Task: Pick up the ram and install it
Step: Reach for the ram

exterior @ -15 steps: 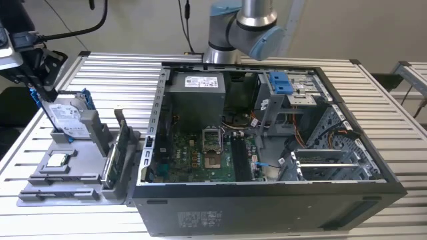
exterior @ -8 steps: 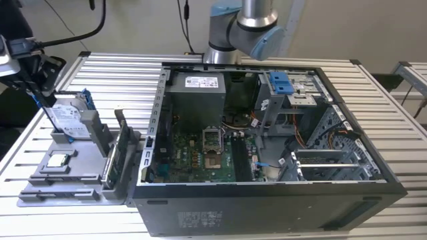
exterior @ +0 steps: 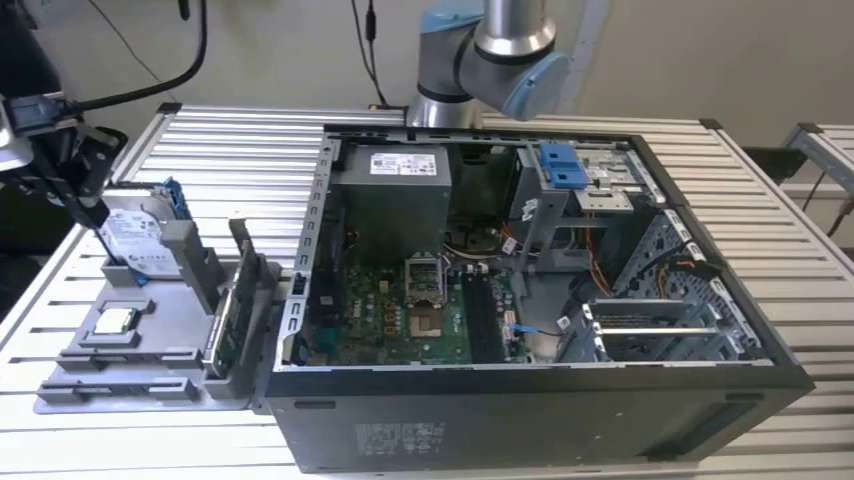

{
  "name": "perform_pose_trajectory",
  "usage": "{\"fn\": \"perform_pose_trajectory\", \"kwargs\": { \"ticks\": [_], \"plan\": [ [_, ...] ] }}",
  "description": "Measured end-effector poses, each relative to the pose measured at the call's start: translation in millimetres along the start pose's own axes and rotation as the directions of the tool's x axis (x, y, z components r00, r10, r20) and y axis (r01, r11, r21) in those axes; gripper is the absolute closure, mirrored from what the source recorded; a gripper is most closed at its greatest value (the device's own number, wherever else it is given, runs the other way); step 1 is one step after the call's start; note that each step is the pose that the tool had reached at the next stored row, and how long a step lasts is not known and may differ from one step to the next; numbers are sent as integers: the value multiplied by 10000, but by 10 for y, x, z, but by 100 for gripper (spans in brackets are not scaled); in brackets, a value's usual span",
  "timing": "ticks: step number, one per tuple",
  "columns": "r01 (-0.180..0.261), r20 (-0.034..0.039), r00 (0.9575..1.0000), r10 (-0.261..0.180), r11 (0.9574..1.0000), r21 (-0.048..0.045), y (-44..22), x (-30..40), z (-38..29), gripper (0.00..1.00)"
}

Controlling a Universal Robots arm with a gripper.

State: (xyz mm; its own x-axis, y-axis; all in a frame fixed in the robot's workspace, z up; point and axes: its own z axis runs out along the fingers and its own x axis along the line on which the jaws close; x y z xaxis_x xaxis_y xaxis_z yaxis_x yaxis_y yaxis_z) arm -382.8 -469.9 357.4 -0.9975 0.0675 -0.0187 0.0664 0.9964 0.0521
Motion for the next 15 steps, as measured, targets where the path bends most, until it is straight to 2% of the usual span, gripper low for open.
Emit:
{"fn": "perform_pose_trajectory", "kwargs": {
  "ticks": [6, 15],
  "plan": [
    [8, -1, 10000, -8, 10000, -1, -97, -5, 27, 89],
    [24, -2, 10000, -24, 10000, -1, -203, -12, 68, 89]
  ]
}}
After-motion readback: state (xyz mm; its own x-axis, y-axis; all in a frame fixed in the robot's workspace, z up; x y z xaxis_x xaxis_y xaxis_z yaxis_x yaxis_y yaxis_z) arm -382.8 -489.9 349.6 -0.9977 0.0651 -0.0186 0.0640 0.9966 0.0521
